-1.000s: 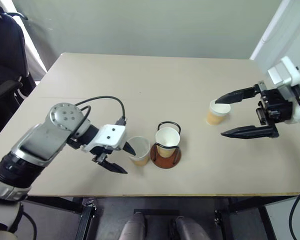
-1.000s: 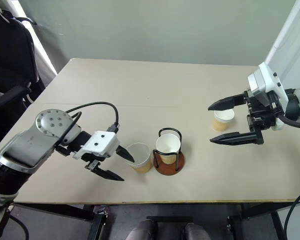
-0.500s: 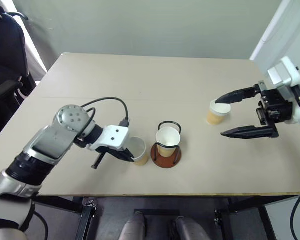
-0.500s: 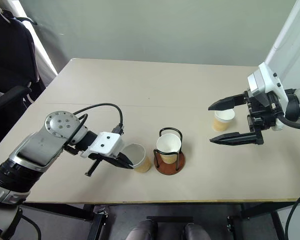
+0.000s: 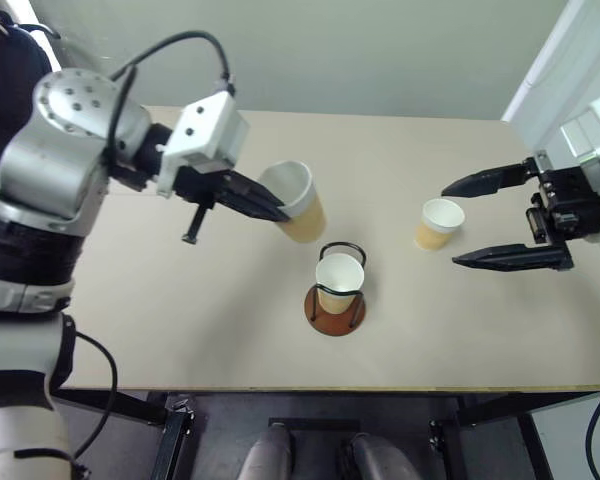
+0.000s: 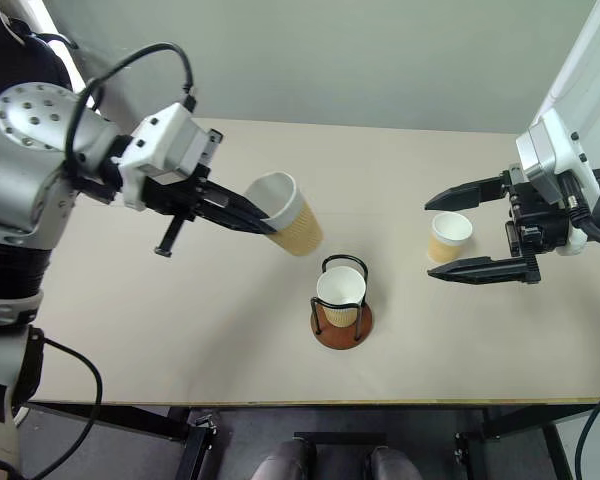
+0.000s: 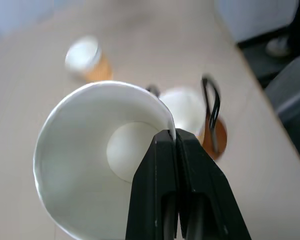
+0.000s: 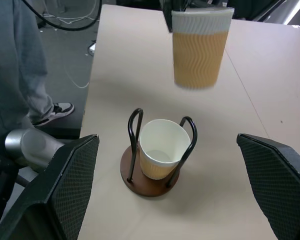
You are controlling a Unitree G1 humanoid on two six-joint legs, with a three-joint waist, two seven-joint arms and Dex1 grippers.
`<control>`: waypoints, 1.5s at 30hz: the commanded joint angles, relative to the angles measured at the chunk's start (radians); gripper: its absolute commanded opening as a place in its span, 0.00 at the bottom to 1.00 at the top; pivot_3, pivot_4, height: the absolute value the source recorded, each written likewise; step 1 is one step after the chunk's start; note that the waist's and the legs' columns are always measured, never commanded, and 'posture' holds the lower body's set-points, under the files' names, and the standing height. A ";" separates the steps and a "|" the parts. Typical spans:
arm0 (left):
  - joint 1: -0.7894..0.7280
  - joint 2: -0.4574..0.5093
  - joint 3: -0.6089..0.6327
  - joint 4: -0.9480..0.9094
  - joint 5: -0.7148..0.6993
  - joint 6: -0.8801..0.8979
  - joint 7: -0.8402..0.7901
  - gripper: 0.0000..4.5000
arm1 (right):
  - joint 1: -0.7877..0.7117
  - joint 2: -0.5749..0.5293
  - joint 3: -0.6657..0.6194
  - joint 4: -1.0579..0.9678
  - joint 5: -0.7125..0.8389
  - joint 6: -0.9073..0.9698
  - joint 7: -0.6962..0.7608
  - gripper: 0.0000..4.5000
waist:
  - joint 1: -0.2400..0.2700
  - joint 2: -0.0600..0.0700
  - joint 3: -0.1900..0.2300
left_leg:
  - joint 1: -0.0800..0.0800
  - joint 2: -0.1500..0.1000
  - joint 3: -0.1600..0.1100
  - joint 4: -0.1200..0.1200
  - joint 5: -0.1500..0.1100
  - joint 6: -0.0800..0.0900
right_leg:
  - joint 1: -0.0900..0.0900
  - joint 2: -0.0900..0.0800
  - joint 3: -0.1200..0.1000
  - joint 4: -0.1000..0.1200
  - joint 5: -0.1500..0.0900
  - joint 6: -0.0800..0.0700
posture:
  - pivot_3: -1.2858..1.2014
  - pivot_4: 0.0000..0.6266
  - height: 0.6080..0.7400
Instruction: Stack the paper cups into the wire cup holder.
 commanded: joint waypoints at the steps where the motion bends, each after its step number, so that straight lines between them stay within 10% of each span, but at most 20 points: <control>1: -0.088 -0.034 -0.010 0.038 -0.028 -0.029 -0.032 0.01 | 0.008 -0.023 -0.041 -0.019 0.004 -0.014 -0.010 1.00 | 0.001 0.000 0.000 | 0.000 0.000 0.000 0.000 0.000 0.000 | 0.000 0.000 0.000 0.000 0.000 0.000 | 0.52 0.24 1.00; 38: -0.100 -0.100 -0.328 0.071 -0.007 -0.261 -0.032 0.01 | 0.151 -0.069 -0.119 -0.141 0.067 0.026 -0.118 1.00 | 0.008 0.000 0.000 | -0.006 -0.001 0.002 0.011 -0.003 0.006 | 0.000 -0.001 0.001 0.000 -0.001 0.008 | 0.52 0.24 1.00; 45: -0.093 -0.108 -0.328 0.073 -0.006 -0.261 -0.032 0.46 | 0.158 -0.070 -0.122 -0.144 0.074 0.024 -0.125 1.00 | 0.008 0.001 0.000 | -0.008 -0.001 0.002 0.017 -0.005 0.009 | 0.000 -0.001 0.001 0.000 0.001 0.011 | 0.52 0.24 1.00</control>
